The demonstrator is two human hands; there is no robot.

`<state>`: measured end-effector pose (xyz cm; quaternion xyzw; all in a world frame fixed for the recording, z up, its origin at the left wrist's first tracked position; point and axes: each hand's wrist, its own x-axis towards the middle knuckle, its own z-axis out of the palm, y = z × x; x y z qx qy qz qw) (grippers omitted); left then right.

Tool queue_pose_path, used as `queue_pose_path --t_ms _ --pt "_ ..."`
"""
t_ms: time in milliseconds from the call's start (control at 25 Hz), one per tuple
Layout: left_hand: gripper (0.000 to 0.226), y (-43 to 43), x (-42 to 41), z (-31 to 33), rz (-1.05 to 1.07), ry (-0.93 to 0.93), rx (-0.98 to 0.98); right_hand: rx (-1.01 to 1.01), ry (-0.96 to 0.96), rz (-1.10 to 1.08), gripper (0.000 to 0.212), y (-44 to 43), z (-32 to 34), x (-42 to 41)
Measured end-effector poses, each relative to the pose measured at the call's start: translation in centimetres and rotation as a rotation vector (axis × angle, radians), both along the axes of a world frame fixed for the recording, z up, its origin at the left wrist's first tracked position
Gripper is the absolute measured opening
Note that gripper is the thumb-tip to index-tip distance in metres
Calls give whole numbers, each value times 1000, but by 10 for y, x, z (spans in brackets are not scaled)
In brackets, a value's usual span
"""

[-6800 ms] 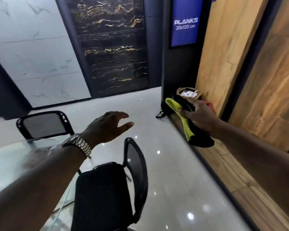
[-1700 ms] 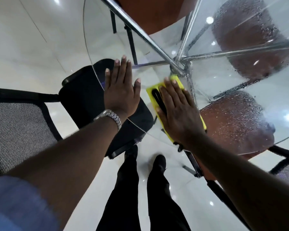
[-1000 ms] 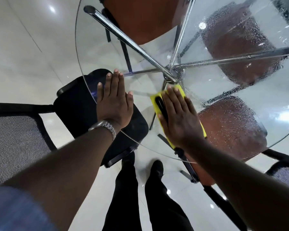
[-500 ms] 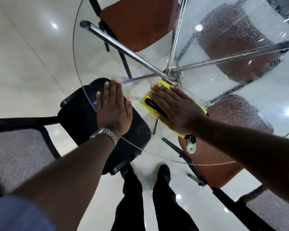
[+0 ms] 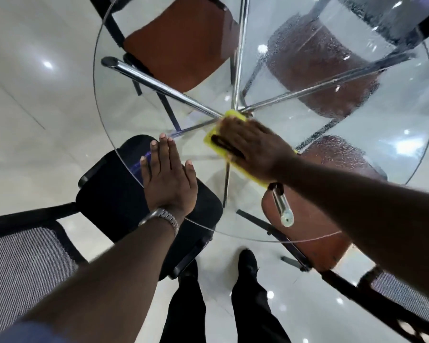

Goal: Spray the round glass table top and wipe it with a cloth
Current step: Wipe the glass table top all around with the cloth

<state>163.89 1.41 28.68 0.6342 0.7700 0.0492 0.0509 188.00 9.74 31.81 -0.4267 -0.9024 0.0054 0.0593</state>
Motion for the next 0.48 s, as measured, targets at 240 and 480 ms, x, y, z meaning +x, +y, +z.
queue_pose_path --t_ms 240,480 --pt "67 -1 1 2 -3 -7 13 -159 159 -676 61 -64 4 -50" --pt "67 1 2 -4 2 -23 11 -98 147 -809 60 -36 4 14"
